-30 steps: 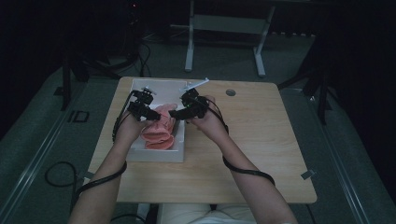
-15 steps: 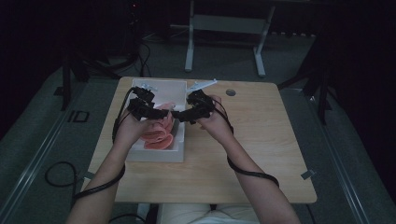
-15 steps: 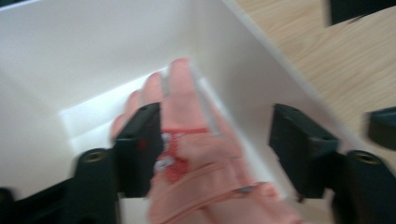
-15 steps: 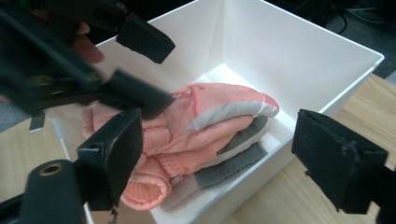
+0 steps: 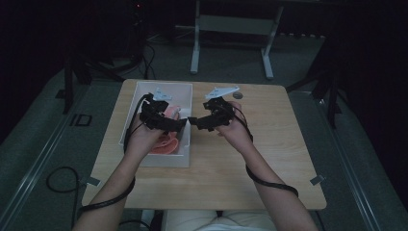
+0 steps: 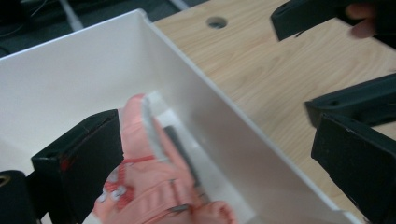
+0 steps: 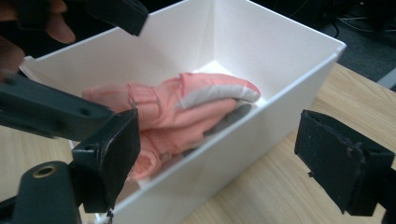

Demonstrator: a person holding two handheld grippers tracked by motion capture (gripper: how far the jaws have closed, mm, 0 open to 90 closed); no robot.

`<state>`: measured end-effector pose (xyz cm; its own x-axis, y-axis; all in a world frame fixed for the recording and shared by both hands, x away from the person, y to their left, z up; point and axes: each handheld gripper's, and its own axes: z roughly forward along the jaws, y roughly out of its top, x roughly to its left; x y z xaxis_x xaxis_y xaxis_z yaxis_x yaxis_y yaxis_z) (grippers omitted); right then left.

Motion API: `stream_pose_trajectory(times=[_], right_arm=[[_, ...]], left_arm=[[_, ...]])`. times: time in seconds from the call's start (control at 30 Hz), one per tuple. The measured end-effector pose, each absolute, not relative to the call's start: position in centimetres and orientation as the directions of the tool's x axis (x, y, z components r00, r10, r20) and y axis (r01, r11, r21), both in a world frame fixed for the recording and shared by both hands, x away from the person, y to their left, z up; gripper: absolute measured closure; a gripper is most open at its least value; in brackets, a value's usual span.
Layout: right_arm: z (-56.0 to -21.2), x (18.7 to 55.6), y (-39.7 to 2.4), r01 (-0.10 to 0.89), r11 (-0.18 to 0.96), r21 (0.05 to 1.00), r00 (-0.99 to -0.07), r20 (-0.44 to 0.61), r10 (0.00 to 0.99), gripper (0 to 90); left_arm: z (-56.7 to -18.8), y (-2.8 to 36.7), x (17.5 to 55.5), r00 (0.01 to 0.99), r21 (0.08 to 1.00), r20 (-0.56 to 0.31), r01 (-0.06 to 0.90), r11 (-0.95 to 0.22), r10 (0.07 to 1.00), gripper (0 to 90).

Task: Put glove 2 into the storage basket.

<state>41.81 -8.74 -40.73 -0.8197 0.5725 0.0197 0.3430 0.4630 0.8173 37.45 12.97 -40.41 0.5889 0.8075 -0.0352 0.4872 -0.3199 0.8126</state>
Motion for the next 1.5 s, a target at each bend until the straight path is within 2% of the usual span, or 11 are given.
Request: stream_pose_trajectory(times=[0.4, 0.9, 1.5], right_arm=[[-40.8, 40.5, -12.0, 0.322, 0.478, 0.817, -0.819, -0.013, 0.574, 14.1], [-42.5, 38.5, -16.1, 0.311, 0.479, 0.821, -0.809, -0.036, 0.587, 14.1], [-45.7, 37.4, -19.4, 0.340, 0.472, 0.813, -0.796, -0.018, 0.605, 14.1]], left_arm=[[-40.1, 9.7, 35.1, 0.682, 0.833, -0.020, 0.416, -0.365, 0.731, 1.9], [-40.1, 5.1, 31.4, 0.783, 0.859, 0.021, 0.304, -0.413, 0.622, 1.9], [-43.3, 0.8, 28.5, 0.872, 0.842, 0.031, 0.241, -0.482, 0.489, 1.9]])
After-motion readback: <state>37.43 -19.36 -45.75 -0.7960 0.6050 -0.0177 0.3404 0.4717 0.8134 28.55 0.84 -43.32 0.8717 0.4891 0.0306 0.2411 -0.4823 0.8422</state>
